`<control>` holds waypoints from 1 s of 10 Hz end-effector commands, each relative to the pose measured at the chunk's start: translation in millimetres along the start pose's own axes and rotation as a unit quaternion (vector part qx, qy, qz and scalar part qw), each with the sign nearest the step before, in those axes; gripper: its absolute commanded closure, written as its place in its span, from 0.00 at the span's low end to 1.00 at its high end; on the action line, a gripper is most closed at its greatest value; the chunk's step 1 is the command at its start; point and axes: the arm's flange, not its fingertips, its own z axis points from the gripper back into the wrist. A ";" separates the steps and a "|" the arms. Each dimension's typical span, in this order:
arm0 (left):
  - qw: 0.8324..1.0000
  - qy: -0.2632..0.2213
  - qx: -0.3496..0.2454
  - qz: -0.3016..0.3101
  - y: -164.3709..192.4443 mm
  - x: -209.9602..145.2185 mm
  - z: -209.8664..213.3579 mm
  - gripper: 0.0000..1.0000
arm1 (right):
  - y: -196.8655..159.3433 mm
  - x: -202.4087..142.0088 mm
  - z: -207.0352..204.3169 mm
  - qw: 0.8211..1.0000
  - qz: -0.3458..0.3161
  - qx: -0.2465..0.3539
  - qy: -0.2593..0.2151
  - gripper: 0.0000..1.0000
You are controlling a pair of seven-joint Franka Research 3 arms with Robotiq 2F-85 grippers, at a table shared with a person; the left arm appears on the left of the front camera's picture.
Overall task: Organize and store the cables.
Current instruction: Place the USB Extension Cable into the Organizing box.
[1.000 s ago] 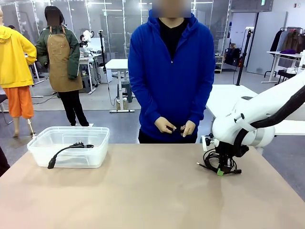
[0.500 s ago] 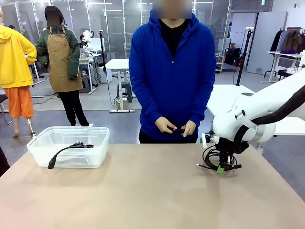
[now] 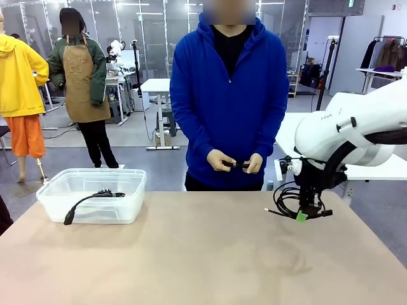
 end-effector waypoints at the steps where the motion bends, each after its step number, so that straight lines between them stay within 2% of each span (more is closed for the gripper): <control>1: 1.000 0.001 -0.005 -0.004 -1.0 1.1 1.0 0.00 | 24.2 3.9 -6.3 1.000 0.029 -0.009 0.002 0.99; 3: 1.000 0.001 -0.005 -0.004 -1.0 1.1 1.0 0.00 | 46.6 43.7 -4.4 0.998 0.065 -0.015 -0.001 0.99; 6: 1.000 0.001 -0.005 -0.004 -1.0 1.1 1.0 0.00 | 75.9 128.9 -7.5 0.992 0.122 -0.006 0.012 0.99; 7: 1.000 0.001 -0.005 -0.004 -1.0 1.1 1.0 0.00 | 84.9 157.1 -9.4 0.990 0.140 0.027 -0.002 0.99; 10: 1.000 0.001 -0.005 -0.004 -1.0 1.1 1.0 0.00 | 92.8 205.9 -28.0 0.989 0.139 0.013 -0.041 0.99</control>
